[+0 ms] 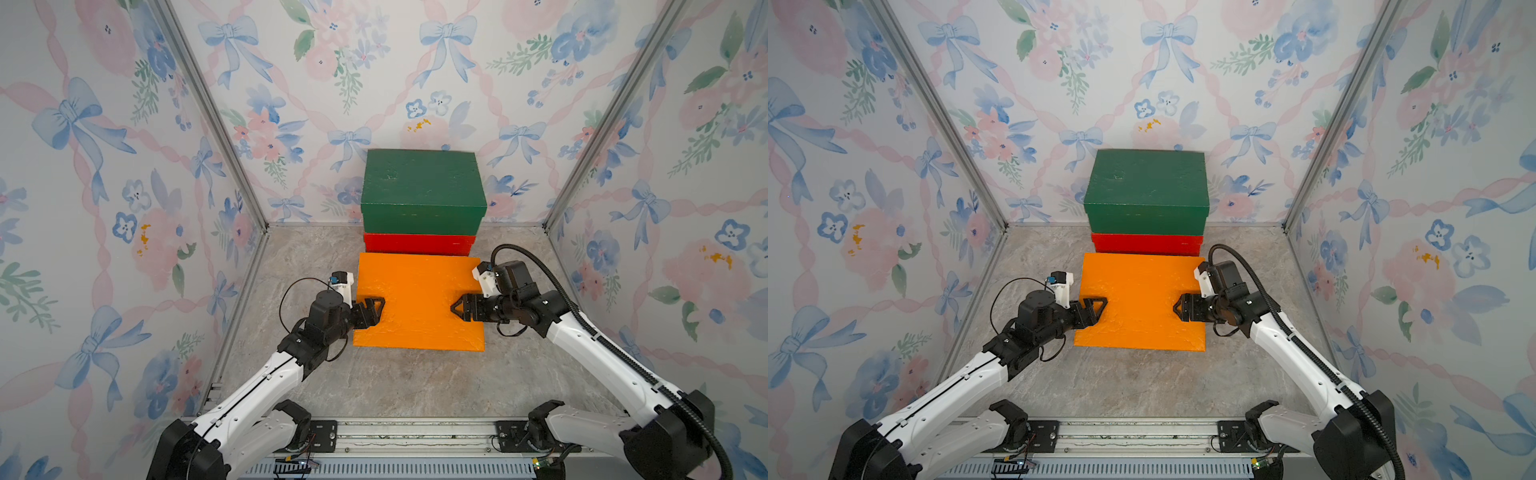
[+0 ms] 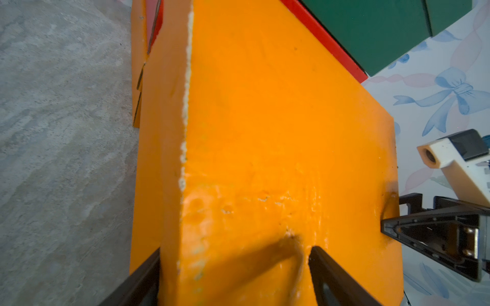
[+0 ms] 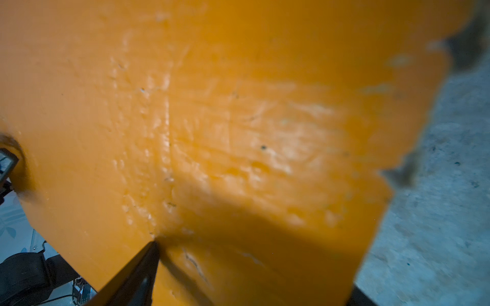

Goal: Stack the shoeboxes
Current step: Pick up the shoebox from the center of the board.

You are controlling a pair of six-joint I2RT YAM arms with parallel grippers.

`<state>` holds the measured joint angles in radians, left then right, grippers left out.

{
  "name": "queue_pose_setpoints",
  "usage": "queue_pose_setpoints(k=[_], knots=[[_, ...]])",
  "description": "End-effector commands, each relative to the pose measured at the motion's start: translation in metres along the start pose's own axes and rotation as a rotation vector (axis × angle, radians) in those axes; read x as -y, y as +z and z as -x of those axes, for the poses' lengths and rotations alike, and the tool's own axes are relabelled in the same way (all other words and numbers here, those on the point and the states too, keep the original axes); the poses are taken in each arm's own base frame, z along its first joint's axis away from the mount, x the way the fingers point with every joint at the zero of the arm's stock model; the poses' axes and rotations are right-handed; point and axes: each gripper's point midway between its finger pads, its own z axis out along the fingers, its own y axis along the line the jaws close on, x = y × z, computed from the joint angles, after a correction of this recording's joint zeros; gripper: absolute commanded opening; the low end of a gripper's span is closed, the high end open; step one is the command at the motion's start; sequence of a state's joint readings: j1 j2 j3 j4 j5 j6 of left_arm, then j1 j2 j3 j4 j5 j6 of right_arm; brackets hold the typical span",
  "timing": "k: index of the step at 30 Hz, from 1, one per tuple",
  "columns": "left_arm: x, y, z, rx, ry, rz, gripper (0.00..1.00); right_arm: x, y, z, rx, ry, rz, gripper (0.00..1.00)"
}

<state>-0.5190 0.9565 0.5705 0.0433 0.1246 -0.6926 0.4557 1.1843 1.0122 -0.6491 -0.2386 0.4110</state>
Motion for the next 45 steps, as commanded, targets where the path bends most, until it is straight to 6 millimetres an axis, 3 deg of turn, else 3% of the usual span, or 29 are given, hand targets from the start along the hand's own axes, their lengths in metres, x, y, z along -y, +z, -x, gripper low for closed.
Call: queue_pose_setpoints(k=[1, 9, 11, 23, 45], knots=[[0.073, -0.019, 0.018, 0.015, 0.046, -0.271, 0.84, -0.058, -0.024, 0.015, 0.052, -0.096, 0.203, 0.82], [0.087, -0.029, 0.027, 0.04, 0.067, -0.287, 0.84, -0.07, -0.05, 0.029, 0.102, -0.131, 0.22, 0.82], [0.099, -0.035, 0.039, 0.066, 0.077, -0.31, 0.84, -0.073, -0.057, 0.032, 0.116, -0.14, 0.223, 0.82], [0.129, -0.054, 0.068, 0.124, 0.11, -0.363, 0.84, -0.086, -0.083, 0.048, 0.173, -0.168, 0.242, 0.81], [0.157, -0.073, 0.098, 0.183, 0.15, -0.4, 0.84, -0.108, -0.127, 0.08, 0.283, -0.224, 0.266, 0.81]])
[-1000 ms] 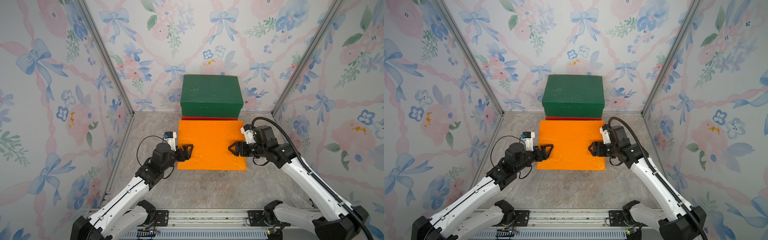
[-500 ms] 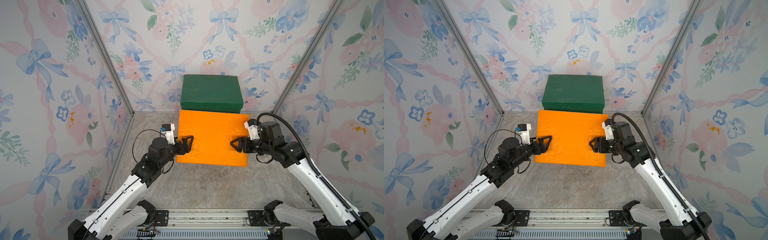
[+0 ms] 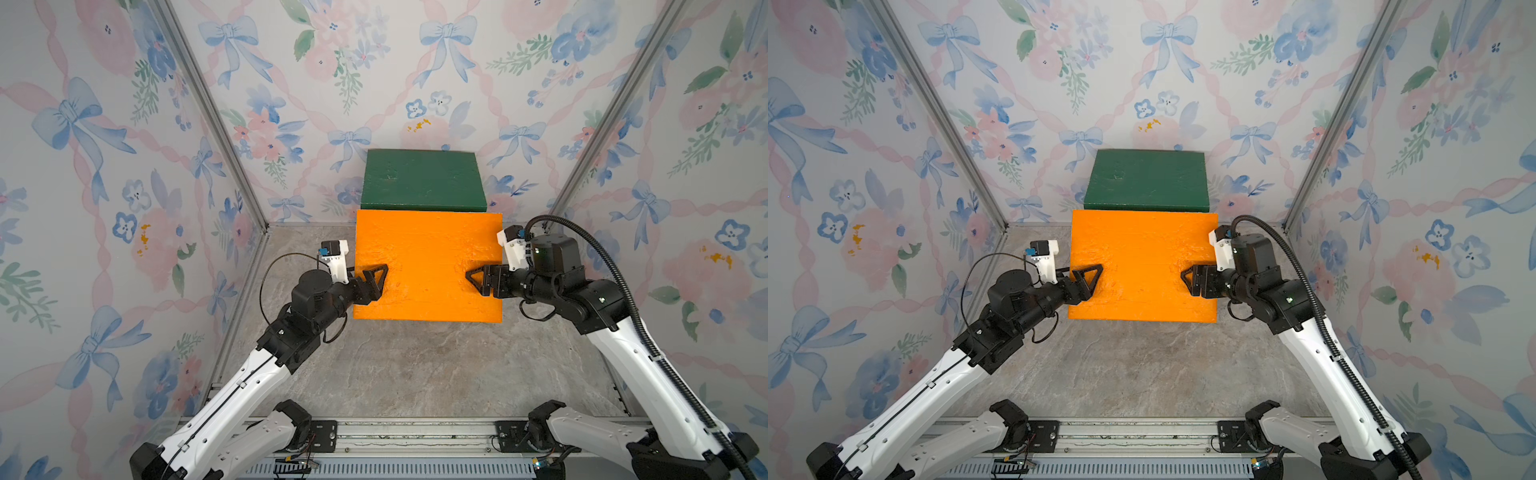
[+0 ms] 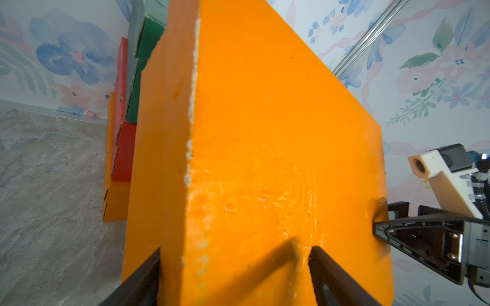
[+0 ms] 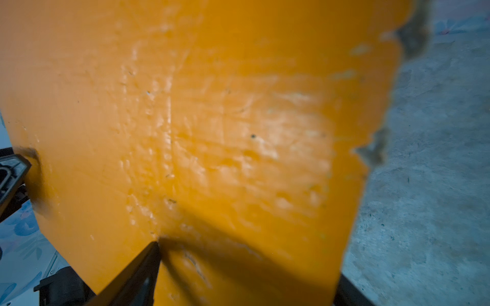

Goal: Stack the shoeboxes
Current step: Pick up the shoebox from the center of the board, then place the shoebox at the shoebox.

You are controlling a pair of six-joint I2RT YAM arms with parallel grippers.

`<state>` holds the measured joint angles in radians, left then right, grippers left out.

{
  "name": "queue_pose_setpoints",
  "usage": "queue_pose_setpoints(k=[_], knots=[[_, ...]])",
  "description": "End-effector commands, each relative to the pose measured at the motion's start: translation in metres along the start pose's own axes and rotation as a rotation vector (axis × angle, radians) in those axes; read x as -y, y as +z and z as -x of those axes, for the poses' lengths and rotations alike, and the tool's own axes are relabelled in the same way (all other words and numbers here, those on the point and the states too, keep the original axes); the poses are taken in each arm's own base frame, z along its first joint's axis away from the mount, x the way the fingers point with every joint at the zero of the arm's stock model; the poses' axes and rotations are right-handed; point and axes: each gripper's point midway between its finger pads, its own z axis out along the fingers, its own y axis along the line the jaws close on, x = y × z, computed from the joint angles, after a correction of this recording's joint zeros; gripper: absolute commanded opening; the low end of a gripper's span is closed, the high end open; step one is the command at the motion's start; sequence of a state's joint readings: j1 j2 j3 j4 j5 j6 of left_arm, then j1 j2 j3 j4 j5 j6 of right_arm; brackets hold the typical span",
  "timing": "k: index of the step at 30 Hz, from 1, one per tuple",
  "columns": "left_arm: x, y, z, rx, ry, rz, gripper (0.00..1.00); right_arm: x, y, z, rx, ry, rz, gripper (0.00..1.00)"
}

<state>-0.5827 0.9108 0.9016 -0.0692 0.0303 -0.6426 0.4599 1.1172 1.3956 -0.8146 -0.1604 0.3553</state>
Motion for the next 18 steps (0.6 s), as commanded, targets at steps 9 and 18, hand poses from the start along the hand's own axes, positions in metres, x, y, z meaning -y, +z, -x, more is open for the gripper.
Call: queue_pose_setpoints(k=[9, 18], knots=[[0.08, -0.007, 0.021, -0.015, 0.05, -0.302, 0.84, -0.062, -0.018, 0.029, 0.053, -0.085, 0.255, 0.81], [0.094, -0.004, 0.038, 0.007, 0.069, -0.327, 0.83, -0.065, -0.029, 0.047, 0.105, -0.08, 0.261, 0.8]])
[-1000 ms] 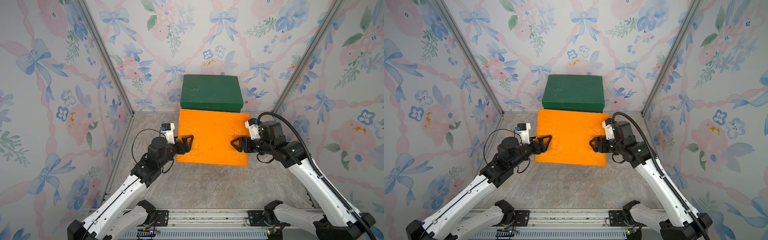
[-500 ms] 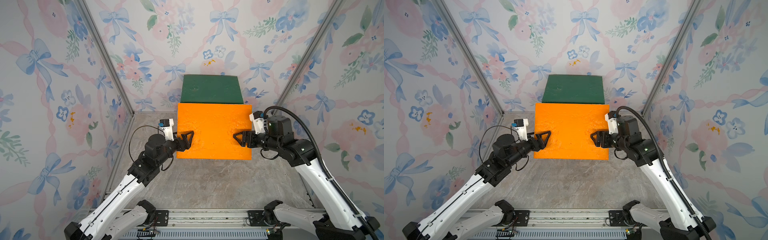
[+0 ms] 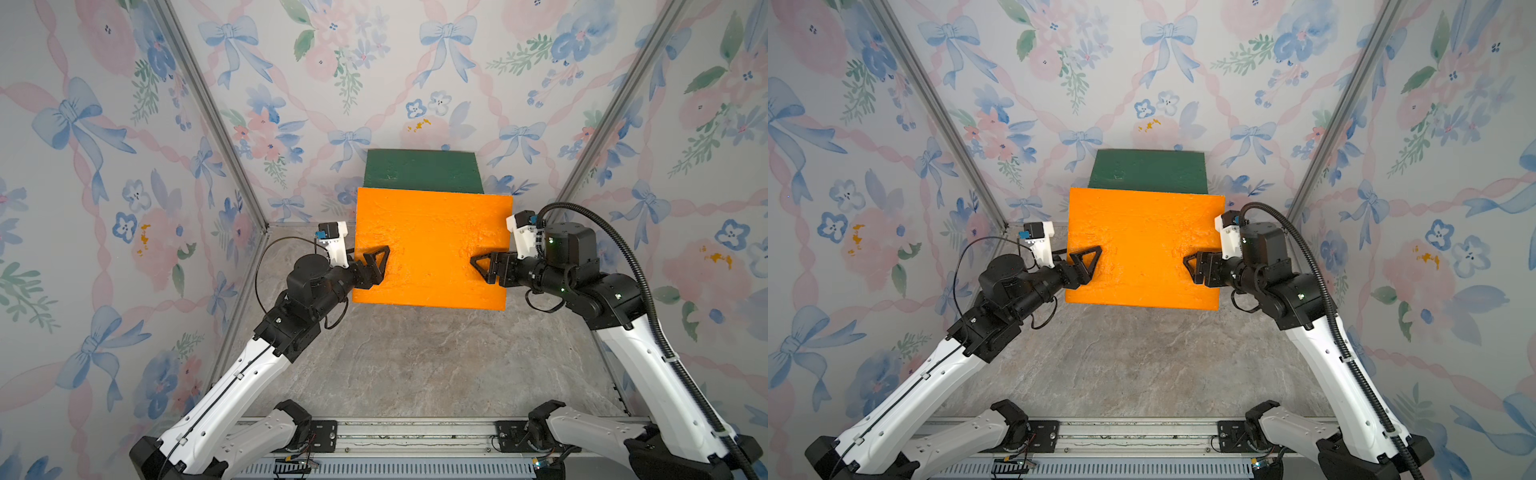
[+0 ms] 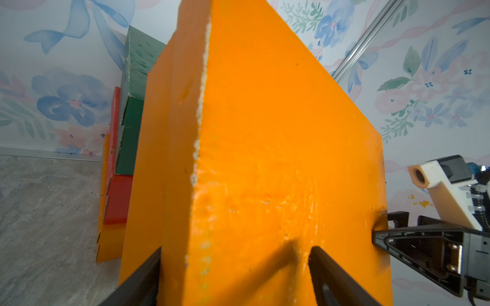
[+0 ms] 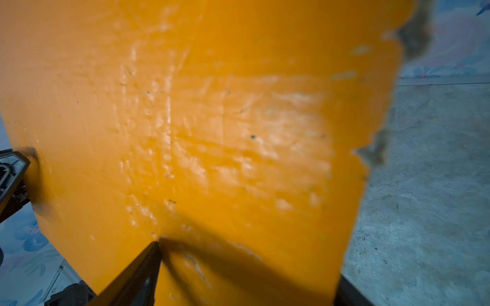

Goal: Stack the shoeboxes
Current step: Place the shoebox at the shoebox.

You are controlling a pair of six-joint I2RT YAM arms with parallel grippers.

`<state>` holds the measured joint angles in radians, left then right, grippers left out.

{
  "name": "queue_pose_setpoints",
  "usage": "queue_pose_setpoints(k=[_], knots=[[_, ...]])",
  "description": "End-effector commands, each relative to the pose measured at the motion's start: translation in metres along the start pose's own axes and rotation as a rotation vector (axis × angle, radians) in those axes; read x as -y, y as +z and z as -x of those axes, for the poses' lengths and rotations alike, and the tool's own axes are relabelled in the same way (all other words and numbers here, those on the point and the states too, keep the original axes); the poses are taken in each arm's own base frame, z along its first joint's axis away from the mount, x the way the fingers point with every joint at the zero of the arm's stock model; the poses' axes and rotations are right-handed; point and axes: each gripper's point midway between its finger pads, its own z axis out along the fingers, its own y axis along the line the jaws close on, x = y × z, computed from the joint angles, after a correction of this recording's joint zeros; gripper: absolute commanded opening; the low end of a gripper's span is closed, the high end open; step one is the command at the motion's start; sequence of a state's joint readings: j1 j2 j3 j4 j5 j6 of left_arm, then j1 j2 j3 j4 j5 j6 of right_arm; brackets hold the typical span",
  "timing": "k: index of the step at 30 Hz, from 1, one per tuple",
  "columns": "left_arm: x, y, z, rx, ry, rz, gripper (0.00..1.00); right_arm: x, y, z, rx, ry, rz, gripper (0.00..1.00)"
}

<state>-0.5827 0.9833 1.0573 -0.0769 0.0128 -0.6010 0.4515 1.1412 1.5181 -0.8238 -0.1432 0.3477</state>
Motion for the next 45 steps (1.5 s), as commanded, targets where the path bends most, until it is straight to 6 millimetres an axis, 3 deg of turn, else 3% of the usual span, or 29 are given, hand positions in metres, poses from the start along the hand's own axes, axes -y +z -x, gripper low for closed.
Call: queue_pose_setpoints(k=[1, 24, 45], knots=[[0.07, -0.007, -0.001, -0.057, 0.015, -0.306, 0.84, -0.055, -0.008, 0.016, 0.021, -0.053, 0.256, 0.8], [0.095, -0.014, 0.033, 0.009, 0.048, -0.36, 0.84, -0.07, -0.027, 0.061, 0.106, -0.071, 0.28, 0.8], [0.12, 0.001, 0.064, 0.05, 0.084, -0.399, 0.84, -0.075, -0.028, 0.106, 0.175, -0.063, 0.293, 0.8]])
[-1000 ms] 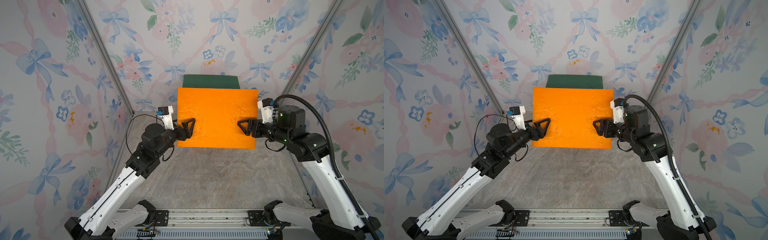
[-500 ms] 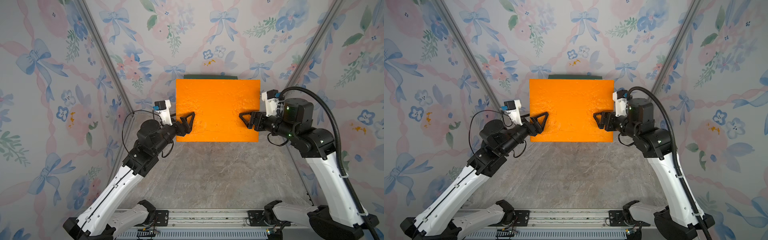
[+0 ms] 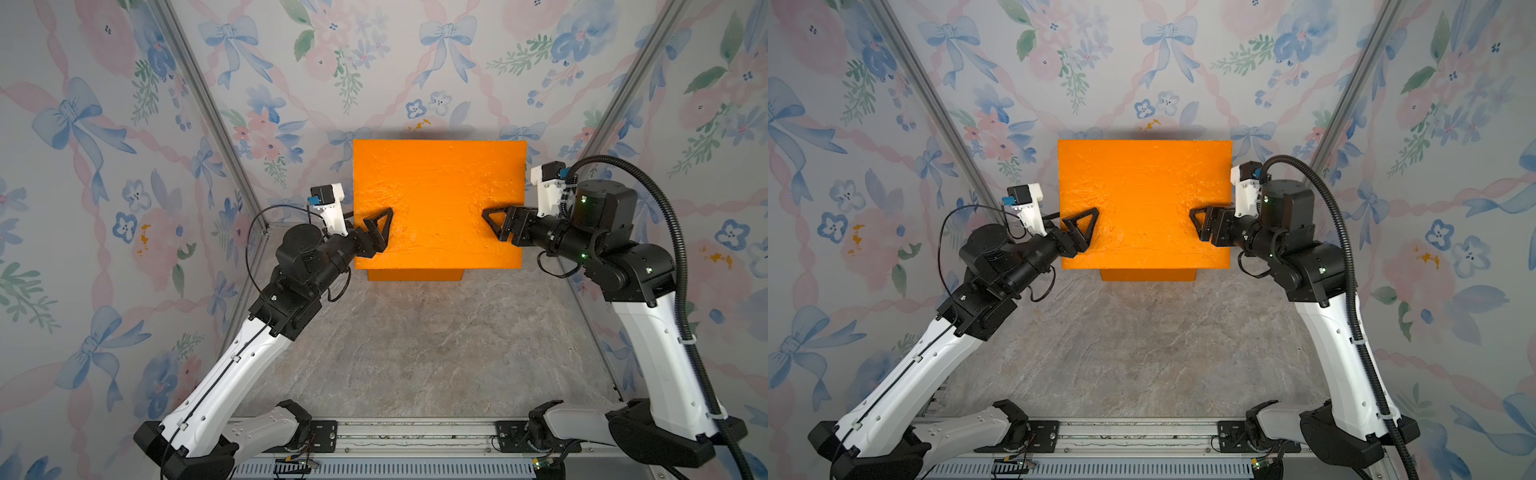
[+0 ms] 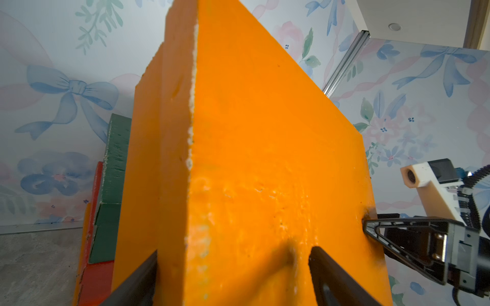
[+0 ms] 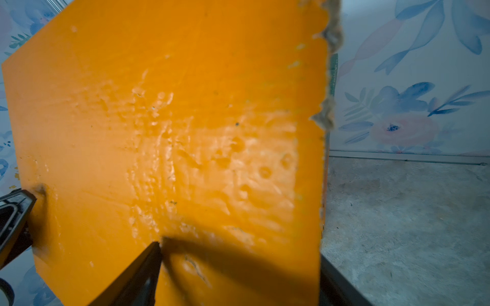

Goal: Stack the shoeboxes
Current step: Place the shoebox at the shoebox.

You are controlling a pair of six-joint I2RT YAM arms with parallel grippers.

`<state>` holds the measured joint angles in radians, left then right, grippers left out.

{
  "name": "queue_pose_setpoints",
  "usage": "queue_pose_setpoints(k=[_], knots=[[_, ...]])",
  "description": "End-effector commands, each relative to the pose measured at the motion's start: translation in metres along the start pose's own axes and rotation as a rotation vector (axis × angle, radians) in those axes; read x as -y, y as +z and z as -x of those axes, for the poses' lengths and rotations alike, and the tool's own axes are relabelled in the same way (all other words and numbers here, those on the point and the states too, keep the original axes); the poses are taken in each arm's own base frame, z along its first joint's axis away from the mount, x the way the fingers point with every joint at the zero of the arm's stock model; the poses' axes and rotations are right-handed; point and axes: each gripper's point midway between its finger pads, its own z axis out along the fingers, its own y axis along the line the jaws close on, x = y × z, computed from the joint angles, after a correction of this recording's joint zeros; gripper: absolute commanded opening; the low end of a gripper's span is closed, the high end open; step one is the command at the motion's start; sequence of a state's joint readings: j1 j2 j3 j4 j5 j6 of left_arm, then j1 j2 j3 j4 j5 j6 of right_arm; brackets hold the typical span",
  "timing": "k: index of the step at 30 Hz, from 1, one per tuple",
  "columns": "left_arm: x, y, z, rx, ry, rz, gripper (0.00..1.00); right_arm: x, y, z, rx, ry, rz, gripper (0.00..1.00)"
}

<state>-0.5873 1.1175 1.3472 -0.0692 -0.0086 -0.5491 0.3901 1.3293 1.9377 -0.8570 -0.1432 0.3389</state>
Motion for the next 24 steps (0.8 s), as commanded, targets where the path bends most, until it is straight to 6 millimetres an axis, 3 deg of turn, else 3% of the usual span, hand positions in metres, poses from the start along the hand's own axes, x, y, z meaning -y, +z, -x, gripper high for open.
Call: queue_pose_setpoints(k=[1, 13, 24], knots=[[0.074, -0.002, -0.014, -0.093, 0.006, -0.336, 0.84, -0.054, 0.005, 0.004, -0.028, -0.016, 0.282, 0.8], [0.076, 0.019, -0.013, -0.099, 0.015, -0.329, 0.84, -0.047, 0.007, 0.022, 0.011, 0.023, 0.299, 0.8], [0.078, 0.03, -0.006, -0.085, 0.028, -0.325, 0.84, -0.056, 0.019, 0.041, 0.027, 0.045, 0.356, 0.77]])
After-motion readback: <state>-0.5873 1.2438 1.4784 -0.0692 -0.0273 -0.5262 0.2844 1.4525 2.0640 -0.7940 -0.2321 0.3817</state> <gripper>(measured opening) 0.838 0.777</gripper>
